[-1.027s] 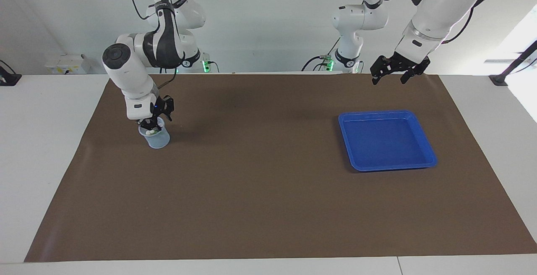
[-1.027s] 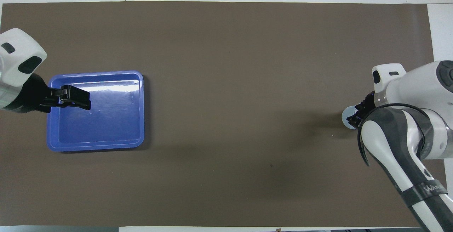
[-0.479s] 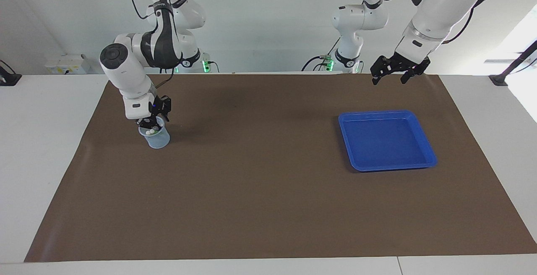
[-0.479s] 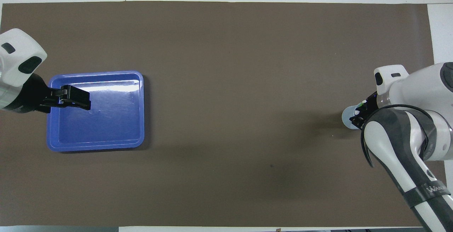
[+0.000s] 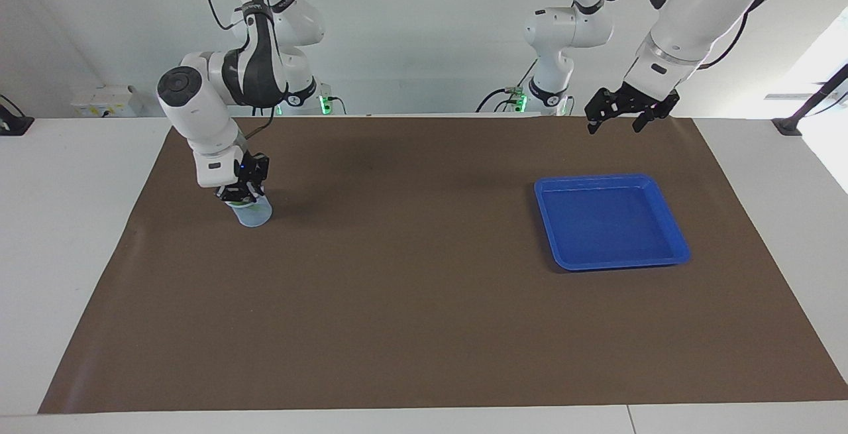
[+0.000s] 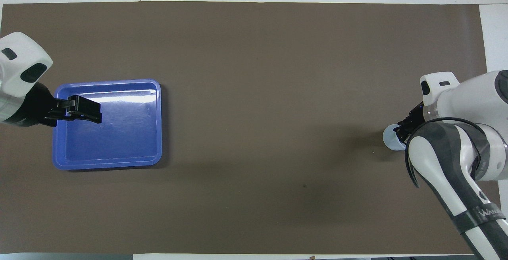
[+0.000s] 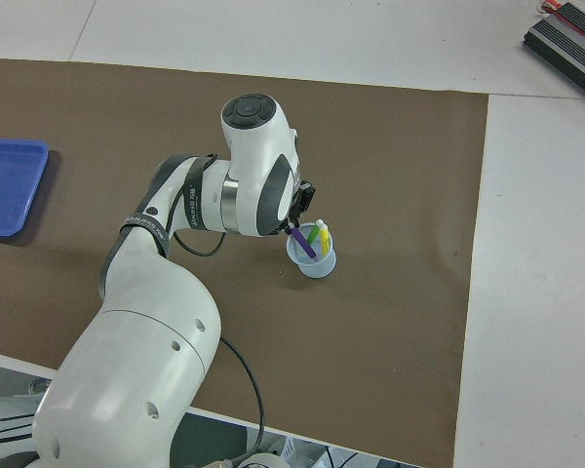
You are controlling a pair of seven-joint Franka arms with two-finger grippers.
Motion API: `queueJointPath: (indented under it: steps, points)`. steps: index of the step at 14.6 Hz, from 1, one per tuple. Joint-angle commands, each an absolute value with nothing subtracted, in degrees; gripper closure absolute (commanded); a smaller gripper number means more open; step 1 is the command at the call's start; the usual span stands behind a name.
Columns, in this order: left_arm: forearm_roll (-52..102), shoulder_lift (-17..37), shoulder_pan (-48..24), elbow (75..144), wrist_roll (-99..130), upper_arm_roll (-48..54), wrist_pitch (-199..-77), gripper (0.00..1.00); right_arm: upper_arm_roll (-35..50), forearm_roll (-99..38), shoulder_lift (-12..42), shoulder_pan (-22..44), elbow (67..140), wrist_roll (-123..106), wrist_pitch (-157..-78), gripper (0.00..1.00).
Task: Right arm passes pens to left for tray arrangement
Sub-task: 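Grasp the purple marker in the cup with the right gripper, then lift the purple marker with the right gripper while the left gripper approaches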
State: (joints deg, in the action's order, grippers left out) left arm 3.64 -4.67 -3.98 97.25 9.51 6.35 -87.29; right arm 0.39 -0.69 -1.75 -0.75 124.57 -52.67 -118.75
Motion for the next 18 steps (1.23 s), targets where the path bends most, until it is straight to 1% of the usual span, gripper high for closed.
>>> queueJointPath:
  steps: [1,2,4,7,8,11,14,15,16,18]
  points:
    - [3.0,-5.7,-4.1,98.3,9.1,6.1,-87.4,0.00,0.6,-0.5,0.5,-1.6,115.2,-53.7,-111.5,1.00]
    - [3.0,-5.7,-4.1,98.3,9.1,6.1,-87.5,0.00,0.6,-0.4,1.5,-1.5,110.2,-53.4,-107.4,1.00]
    - [3.0,-5.7,-4.2,98.3,9.2,6.1,-87.5,0.00,0.7,-0.4,2.4,-0.6,103.0,-48.9,-101.6,1.00]
    - [3.0,-5.8,-4.0,98.3,9.2,6.1,-87.5,0.00,2.8,-2.5,1.3,2.8,100.4,-30.6,-100.2,1.00]
    - [3.0,-5.8,-4.0,98.3,9.2,6.1,-87.4,0.00,3.9,-6.4,1.3,4.0,99.8,-23.5,-100.2,1.00]
    - [3.3,-5.8,-4.0,98.6,9.8,6.2,-87.3,0.00,4.7,-14.6,1.3,7.6,99.9,-2.8,-102.7,1.00]
    - [4.6,-6.5,-4.0,100.0,16.9,6.3,-87.9,0.00,4.8,-21.6,0.7,10.3,101.8,10.4,-106.8,1.00]
    - [7.3,-6.6,-4.0,100.4,20.5,6.2,-87.9,0.00,4.8,-23.7,0.4,11.5,102.6,15.2,-109.0,1.00]
    - [9.9,-6.9,-4.0,100.7,24.8,6.2,-88.0,0.00,4.8,-26.1,0.2,12.8,103.9,19.8,-112.7,1.00]
    - [15.3,-6.9,-4.4,101.0,36.7,6.3,-88.2,0.00,4.8,-27.4,-0.4,15.2,105.8,26.5,-117.8,1.00]
